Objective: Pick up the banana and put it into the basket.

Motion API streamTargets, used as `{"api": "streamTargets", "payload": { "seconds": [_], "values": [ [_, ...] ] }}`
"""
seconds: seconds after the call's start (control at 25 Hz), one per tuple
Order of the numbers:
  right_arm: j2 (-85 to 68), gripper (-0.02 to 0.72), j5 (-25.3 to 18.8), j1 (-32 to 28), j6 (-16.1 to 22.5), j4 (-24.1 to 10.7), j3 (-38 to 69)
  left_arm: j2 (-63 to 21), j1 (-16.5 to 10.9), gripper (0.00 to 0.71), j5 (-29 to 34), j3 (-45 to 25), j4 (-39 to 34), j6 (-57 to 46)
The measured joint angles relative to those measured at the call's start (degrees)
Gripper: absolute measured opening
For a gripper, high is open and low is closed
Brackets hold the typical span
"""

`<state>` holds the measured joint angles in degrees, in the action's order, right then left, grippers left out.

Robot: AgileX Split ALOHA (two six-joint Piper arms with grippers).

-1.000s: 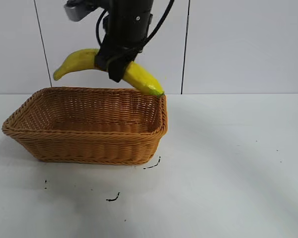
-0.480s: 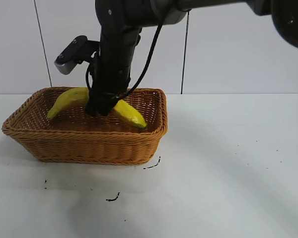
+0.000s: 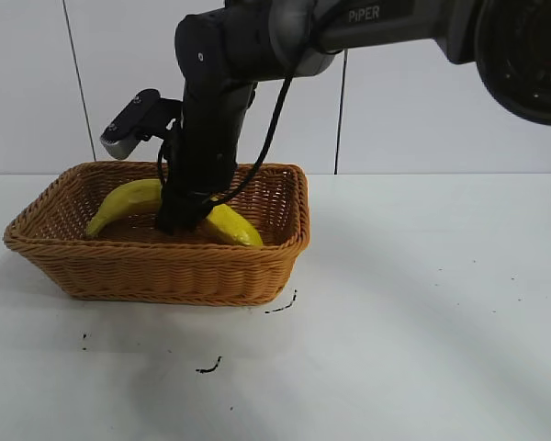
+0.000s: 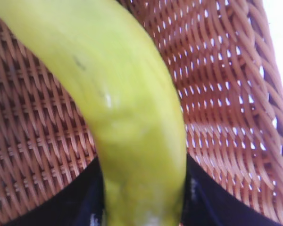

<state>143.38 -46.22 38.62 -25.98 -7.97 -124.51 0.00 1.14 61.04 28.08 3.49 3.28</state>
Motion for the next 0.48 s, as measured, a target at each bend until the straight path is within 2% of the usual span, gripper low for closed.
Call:
{"api": "streamTargets", "payload": {
  "seconds": [0.08, 0.16, 0.36, 0.48],
  "values": [
    [-1.01, 0.666, -1.11, 0.00, 1.67, 0.05, -0.30, 0.00, 0.00, 0.695, 0.00, 0.00, 0.00, 0.00],
    [-2.09, 0.668, -3.15, 0.00, 5.63, 0.11, -1.44, 0.00, 0.00, 0.695, 0.00, 0.00, 0.00, 0.00],
    [-4.27, 0.667, -14.08, -0.21, 18.85, 1.94, -9.91, 0.00, 0.00, 0.695, 0.00, 0.00, 0.00, 0.00],
    [-4.73, 0.667, -17.58, -1.83, 26.40, 3.81, -13.23, 0.00, 0.00, 0.695, 0.00, 0.00, 0.00, 0.00]
  ]
}}
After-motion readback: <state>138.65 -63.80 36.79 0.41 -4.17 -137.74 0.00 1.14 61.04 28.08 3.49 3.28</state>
